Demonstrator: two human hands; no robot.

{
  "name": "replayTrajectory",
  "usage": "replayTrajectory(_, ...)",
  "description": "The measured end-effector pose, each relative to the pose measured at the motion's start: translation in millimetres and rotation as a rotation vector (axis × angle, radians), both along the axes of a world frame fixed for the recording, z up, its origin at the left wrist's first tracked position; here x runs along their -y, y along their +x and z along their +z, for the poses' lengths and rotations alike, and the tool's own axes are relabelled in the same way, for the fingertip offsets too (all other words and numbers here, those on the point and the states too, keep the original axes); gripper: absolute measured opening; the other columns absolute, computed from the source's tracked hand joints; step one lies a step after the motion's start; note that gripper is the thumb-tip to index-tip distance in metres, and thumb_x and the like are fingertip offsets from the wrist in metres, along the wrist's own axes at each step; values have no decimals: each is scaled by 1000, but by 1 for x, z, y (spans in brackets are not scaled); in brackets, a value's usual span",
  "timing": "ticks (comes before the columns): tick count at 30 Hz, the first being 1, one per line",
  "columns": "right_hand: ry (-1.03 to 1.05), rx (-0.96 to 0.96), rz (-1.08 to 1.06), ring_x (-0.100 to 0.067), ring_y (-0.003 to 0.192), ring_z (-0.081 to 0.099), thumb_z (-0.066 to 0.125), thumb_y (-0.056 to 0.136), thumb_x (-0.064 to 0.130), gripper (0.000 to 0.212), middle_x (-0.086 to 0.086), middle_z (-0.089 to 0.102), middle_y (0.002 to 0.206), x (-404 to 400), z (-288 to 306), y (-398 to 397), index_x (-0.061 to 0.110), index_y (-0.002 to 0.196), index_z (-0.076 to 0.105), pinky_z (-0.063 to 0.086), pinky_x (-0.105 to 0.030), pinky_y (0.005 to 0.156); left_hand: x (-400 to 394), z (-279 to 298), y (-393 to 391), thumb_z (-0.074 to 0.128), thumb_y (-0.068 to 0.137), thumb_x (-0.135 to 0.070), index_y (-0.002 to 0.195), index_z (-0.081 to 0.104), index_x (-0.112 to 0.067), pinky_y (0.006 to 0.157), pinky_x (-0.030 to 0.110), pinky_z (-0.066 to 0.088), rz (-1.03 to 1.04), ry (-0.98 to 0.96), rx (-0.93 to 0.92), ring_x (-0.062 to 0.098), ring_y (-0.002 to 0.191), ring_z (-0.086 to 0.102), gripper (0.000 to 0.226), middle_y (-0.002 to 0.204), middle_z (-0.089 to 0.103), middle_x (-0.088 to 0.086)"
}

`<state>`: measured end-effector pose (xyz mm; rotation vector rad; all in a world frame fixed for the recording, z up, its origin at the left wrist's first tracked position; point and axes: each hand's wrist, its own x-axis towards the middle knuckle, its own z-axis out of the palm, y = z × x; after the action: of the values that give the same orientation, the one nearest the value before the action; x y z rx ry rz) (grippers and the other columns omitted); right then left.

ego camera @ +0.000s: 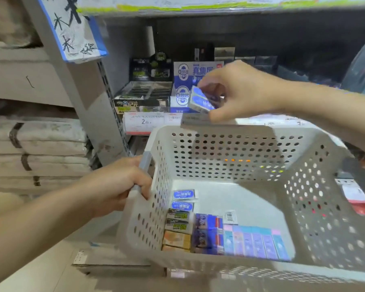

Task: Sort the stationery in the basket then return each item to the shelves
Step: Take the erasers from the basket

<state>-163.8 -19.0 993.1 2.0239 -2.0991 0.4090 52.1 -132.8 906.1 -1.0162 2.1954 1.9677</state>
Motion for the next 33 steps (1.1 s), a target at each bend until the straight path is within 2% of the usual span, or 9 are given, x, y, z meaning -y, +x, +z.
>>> replayTrajectory(4, -40, 6, -161, -31, 63, 46, 60, 63, 36, 36, -21, 56, 69, 30, 13, -30, 1, 69, 56, 39, -35, 55, 1, 5, 3, 60, 22, -5, 88, 73, -26, 98, 65, 30, 103, 77, -42, 38, 99, 47, 70, 116, 54, 40)
replayTrajectory(9, 146, 17, -319, -30, 79, 61, 66, 70, 33, 28, -14, 68, 87, 74, 15, -63, 9, 83, 68, 50, -37, 66, 6, 4, 1, 54, 37, 4, 86, 72, -23, 97, 64, 33, 101, 70, -19, 39, 97, 50, 59, 109, 60, 38)
replayTrajectory(12, 230, 49, -298, -29, 91, 63, 66, 70, 30, 33, -12, 70, 97, 88, 13, -65, 10, 96, 71, 52, -39, 78, 12, -3, 0, 59, 29, -1, 90, 71, -22, 84, 52, 33, 112, 77, -41, 35, 95, 45, 65, 105, 61, 25)
replayTrajectory(15, 288, 49, -227, -28, 97, 62, 60, 77, 32, 38, -9, 69, 105, 95, 10, -61, 9, 107, 67, 52, -43, 88, 15, -6, 1, 63, 25, -7, 92, 71, -23, 82, 49, 30, 105, 60, -44, 35, 96, 46, 69, 111, 60, 21)
replayTrajectory(17, 298, 32, -178, -27, 91, 62, 55, 81, 35, 35, -9, 68, 99, 96, 6, -62, 10, 103, 67, 51, -39, 85, 17, -7, 1, 62, 29, -3, 97, 70, -20, 83, 48, 33, 92, 22, -37, 37, 90, 54, 70, 107, 66, 27)
replayTrajectory(20, 282, 10, -116, -31, 85, 59, 49, 80, 42, 35, -11, 64, 86, 96, 2, -68, 14, 86, 68, 48, -41, 78, 15, -7, 1, 55, 39, 1, 104, 66, -14, 80, 47, 34, 87, -25, -25, 39, 81, 58, 68, 93, 69, 25)
replayTrajectory(24, 302, 60, -185, -21, 91, 56, 57, 85, 45, 44, -3, 63, 104, 89, 6, -72, 13, 115, 64, 46, -33, 82, 13, -6, 1, 58, 33, -2, 104, 67, -18, 80, 46, 35, 88, -51, -16, 38, 81, 60, 74, 94, 72, 22)
replayTrajectory(29, 302, 212, -221, -27, 91, 61, 61, 85, 25, 35, -18, 65, 111, 92, 5, -82, 3, 113, 64, 46, -36, 85, 8, -3, 0, 53, 42, 2, 103, 68, -18, 78, 44, 36, 103, -48, -22, 35, 76, 60, 65, 89, 72, 21)
replayTrajectory(33, 265, 286, -211, -26, 98, 62, 62, 87, 20, 31, -11, 66, 113, 93, 1, -82, 8, 115, 65, 47, -33, 84, 6, -1, 1, 52, 42, 2, 100, 67, -16, 70, 41, 33, 110, -37, -22, 31, 67, 53, 62, 67, 66, 12)
